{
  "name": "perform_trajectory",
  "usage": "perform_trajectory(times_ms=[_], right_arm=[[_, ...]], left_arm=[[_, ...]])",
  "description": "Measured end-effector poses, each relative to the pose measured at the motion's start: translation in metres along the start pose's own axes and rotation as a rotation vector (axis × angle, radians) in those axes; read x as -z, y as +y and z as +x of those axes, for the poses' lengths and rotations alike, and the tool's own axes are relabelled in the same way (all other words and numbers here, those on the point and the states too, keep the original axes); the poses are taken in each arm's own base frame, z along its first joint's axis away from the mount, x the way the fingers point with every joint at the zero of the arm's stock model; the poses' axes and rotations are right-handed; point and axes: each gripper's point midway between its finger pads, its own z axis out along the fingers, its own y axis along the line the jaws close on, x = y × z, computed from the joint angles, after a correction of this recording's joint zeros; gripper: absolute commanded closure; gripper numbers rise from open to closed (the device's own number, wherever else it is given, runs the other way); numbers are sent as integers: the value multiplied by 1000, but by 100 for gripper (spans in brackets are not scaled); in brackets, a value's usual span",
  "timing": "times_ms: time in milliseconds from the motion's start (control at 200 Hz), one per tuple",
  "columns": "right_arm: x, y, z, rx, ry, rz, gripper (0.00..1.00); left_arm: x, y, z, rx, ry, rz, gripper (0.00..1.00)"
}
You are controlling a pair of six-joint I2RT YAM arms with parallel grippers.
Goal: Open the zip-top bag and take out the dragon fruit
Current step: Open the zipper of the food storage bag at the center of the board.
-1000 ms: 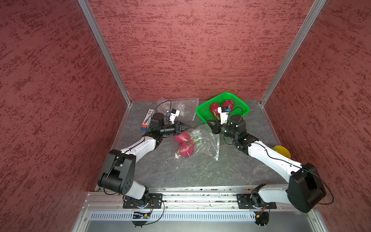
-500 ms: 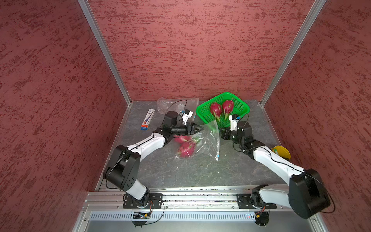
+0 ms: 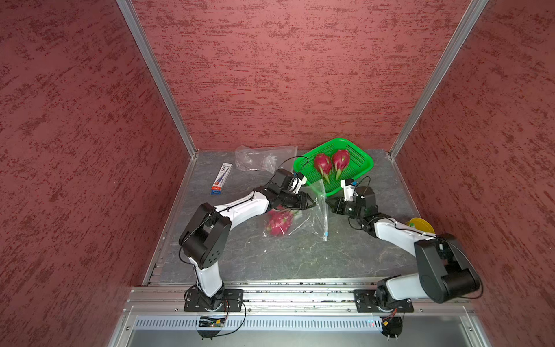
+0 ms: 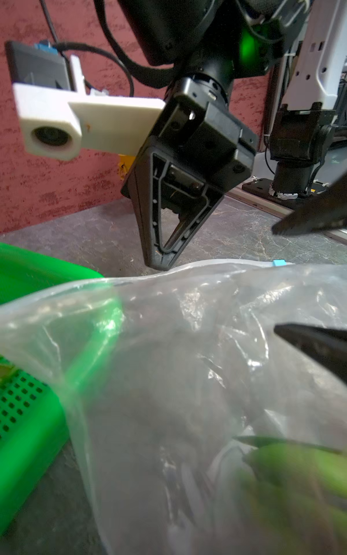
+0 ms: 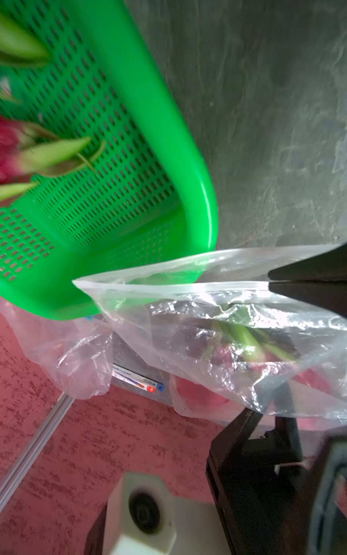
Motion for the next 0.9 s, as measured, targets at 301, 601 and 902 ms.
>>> perform_trajectory(times_ms=[301,601,902], right_arm=[[2,23,6,26,26,-135,100],[7,22,7,48,29,-112,100],[-9,52,7,86,48,-186,100]], left_arm=[[21,32,6,45,-11,-78,100],[41,32,0,52,-49,-63,100],[39,21,0,58,-47,-3,100]])
